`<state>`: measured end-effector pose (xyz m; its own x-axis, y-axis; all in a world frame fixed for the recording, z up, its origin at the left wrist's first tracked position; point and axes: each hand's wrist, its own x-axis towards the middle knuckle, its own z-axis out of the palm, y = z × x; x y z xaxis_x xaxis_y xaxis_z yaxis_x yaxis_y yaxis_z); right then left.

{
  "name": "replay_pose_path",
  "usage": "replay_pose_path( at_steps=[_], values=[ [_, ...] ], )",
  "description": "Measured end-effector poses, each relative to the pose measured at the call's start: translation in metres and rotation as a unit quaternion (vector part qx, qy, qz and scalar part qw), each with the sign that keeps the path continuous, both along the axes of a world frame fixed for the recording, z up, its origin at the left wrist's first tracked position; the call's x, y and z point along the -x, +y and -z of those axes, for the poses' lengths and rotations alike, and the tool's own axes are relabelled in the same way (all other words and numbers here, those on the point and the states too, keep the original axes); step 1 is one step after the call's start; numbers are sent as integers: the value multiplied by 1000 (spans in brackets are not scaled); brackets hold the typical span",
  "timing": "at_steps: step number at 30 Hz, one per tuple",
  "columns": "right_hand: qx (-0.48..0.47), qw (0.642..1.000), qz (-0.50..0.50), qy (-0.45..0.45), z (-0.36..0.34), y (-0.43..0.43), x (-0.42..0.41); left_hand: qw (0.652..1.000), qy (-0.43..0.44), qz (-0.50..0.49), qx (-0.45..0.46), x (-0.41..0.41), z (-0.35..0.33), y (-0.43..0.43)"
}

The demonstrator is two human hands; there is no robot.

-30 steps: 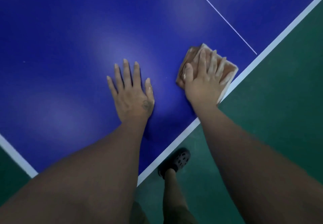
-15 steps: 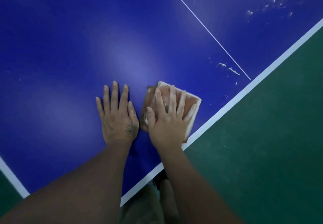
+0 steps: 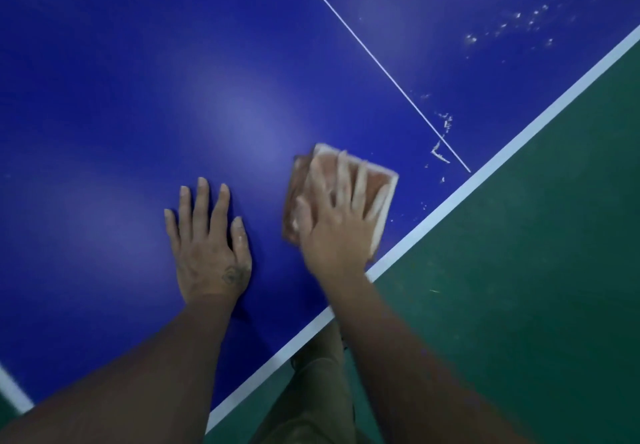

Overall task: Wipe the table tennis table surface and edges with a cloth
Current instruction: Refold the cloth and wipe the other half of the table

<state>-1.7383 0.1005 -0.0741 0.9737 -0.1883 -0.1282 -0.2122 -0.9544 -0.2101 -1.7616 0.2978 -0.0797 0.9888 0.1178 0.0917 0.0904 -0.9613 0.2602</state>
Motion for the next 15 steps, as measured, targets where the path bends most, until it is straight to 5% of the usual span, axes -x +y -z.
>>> replay_pose_path(
  at_steps=[5, 10, 15],
  values=[
    [8, 996, 89, 25, -2, -22, 33, 1000, 11, 7, 4, 0, 0, 0],
    [21, 988, 153, 27, -6, -118, -81, 1000, 21, 4, 19, 1, -2, -1],
    [19, 992, 110, 61, -11, -188, -175, 999, 38, 5, 11, 0, -2, 1]
  ],
)
